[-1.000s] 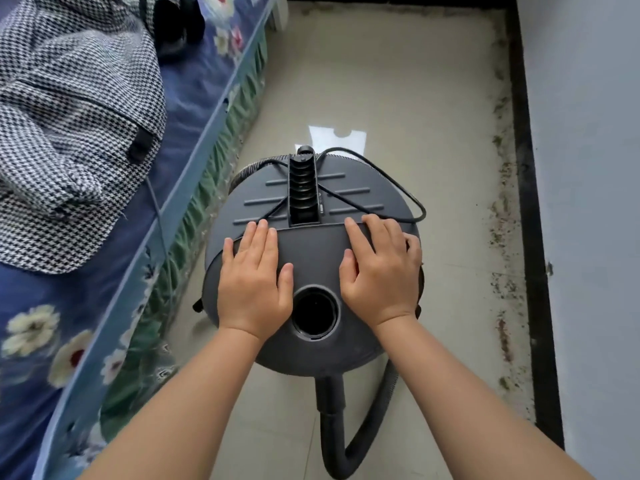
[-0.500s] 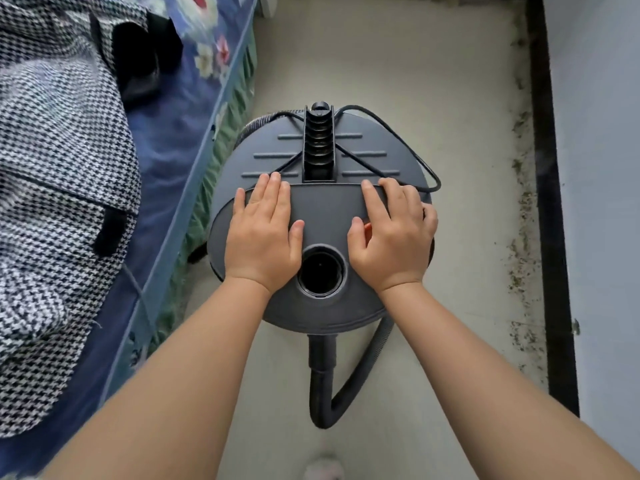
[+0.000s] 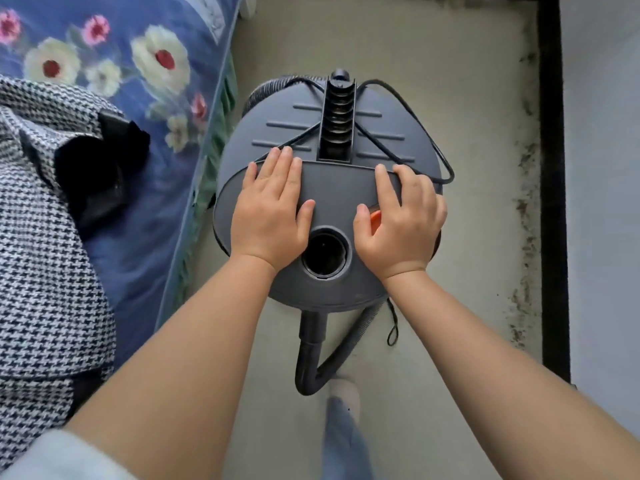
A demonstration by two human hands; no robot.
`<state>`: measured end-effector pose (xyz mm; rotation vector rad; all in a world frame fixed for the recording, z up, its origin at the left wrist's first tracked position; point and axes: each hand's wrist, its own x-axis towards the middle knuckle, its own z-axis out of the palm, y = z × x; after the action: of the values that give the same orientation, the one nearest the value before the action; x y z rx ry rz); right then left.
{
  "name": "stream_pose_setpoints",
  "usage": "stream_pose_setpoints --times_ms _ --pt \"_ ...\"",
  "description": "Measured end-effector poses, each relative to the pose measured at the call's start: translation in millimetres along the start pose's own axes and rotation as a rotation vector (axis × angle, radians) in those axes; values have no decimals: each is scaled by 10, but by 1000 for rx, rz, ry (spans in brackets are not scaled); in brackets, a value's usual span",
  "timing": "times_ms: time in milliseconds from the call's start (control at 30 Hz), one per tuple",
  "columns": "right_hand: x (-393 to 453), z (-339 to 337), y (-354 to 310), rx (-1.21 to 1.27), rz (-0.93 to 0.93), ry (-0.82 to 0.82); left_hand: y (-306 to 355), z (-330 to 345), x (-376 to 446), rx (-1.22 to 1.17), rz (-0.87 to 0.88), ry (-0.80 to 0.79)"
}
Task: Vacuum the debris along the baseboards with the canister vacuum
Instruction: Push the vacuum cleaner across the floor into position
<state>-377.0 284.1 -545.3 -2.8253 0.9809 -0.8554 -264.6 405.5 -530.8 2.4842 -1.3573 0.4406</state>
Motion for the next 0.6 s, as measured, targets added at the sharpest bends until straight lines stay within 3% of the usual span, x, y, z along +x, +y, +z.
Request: stream_pose_setpoints --times_ms 267,600 --pt "1311 738 -57 -42 80 -30 -669 519 1443 -6 67 -81" --pt "2703 1511 283 -114 92 -26 -1009 1088 3050 -37 109 -147"
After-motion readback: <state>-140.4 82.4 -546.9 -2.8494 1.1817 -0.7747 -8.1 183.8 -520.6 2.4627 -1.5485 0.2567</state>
